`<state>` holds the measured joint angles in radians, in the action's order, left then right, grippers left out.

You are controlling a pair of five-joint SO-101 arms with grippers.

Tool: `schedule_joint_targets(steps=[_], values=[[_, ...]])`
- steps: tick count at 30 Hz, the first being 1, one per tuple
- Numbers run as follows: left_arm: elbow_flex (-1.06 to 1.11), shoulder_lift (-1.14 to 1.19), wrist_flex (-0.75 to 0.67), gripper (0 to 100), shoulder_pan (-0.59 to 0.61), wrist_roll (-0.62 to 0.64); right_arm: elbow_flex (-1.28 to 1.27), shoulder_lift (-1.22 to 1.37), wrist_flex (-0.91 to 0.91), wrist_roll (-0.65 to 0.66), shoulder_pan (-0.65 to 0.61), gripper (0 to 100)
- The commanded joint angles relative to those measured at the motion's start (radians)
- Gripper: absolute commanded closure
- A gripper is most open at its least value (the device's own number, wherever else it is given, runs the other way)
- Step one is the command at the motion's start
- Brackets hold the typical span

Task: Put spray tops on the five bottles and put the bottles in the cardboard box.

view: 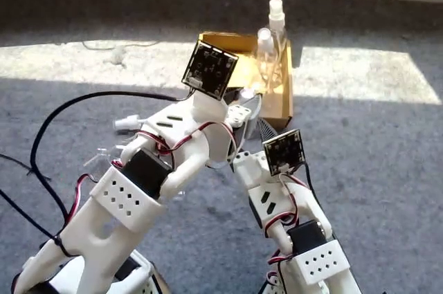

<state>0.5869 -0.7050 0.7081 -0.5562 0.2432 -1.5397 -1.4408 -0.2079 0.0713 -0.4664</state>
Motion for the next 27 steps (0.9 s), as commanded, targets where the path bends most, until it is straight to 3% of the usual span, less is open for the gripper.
schedule_joint_targets(steps=[1,8,12,17,21,27], values=[[-0.005,-0.027,-0.008,96,0.010,-0.021,0.016,-0.022,-0.002,-0.008,-0.008,99.4],[-0.128,-0.028,0.210,71,0.010,-0.132,0.016,-0.022,0.001,-0.006,0.005,99.4],[-0.206,-0.077,0.313,70,0.012,-0.137,0.019,-0.022,0.002,-0.009,0.051,99.4],[-0.209,-0.254,0.327,70,0.073,-0.170,0.074,-0.013,-0.002,-0.015,0.094,99.4],[-0.064,-0.367,0.407,70,0.151,-0.241,0.182,-0.012,-0.005,-0.084,0.166,99.4],[0.289,-0.507,0.298,70,0.242,-0.241,0.444,0.177,-0.142,-0.172,0.179,99.4]])
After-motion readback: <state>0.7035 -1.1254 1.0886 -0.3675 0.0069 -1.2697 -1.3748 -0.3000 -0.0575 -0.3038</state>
